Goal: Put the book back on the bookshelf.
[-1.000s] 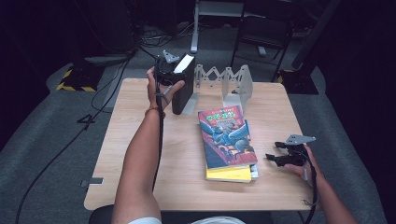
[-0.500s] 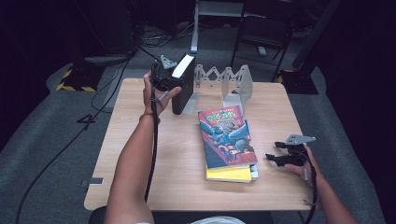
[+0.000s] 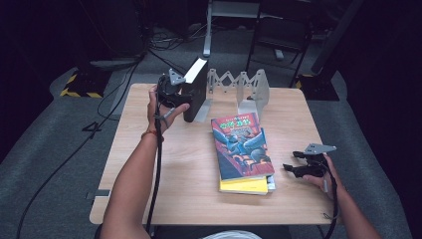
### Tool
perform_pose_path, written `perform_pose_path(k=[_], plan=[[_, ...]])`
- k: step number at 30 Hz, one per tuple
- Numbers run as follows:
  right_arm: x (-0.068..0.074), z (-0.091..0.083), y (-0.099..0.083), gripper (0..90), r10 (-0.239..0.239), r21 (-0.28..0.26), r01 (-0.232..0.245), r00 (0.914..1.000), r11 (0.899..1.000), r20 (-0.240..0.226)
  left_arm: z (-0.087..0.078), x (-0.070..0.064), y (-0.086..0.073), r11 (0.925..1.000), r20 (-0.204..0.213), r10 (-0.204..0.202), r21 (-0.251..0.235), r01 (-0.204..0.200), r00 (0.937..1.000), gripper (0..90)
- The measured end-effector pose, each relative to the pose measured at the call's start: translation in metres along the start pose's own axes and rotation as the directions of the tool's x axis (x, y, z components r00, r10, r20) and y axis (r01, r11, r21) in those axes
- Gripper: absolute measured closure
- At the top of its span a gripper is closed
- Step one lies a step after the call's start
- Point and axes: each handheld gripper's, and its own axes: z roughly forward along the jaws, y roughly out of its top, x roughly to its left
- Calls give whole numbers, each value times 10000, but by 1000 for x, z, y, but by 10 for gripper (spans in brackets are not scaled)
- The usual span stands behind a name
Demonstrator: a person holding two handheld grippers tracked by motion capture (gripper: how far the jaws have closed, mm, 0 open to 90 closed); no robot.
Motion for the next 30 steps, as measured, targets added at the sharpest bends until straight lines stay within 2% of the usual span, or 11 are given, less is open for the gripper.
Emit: perform_pose_path(k=[1, 5, 7, 12, 16, 20, 22, 28, 30], plan=[[0, 0, 0, 244, 1, 1, -1, 10000, 10000, 1, -1, -1, -2, 10000, 48, -23, 62, 23, 10000, 339], [0, 0, 0, 244, 4, -1, -4, 10000, 10000, 6, -6, -5, -11, 9993, 106, 298, 237, -300, 9995, 332], [0, 0, 0, 244, 6, -1, -6, 10000, 10000, 10, -10, -9, -19, 9990, 320, 366, 249, -374, 9988, 330], [0, 0, 0, 244, 17, 10, -17, 10000, 10000, 32, -16, -21, -39, 9945, 599, 866, 533, -898, 9944, 319], [1, 0, 1, 243, 22, 65, -23, 9999, 10000, 101, -20, -29, -54, 9931, 886, 904, 663, -964, 9920, 313], [2, -1, 2, 239, -16, 171, 12, 9998, 9999, 187, -23, -43, -74, 9866, 1304, 1192, 953, -1321, 9843, 304], [2, -1, 2, 239, -50, 204, 45, 9997, 9998, 235, -24, -50, -83, 9808, 1442, 1438, 1107, -1604, 9790, 297], [7, -3, 6, 246, -228, 466, 219, 9996, 9987, 183, -28, -70, -114, 9697, 2268, 1497, 1562, -1877, 9624, 288], [10, -5, 8, 264, -311, 358, 312, 9995, 9989, -35, -29, -75, -123, 9654, 2542, 1530, 1679, -1994, 9550, 272]])
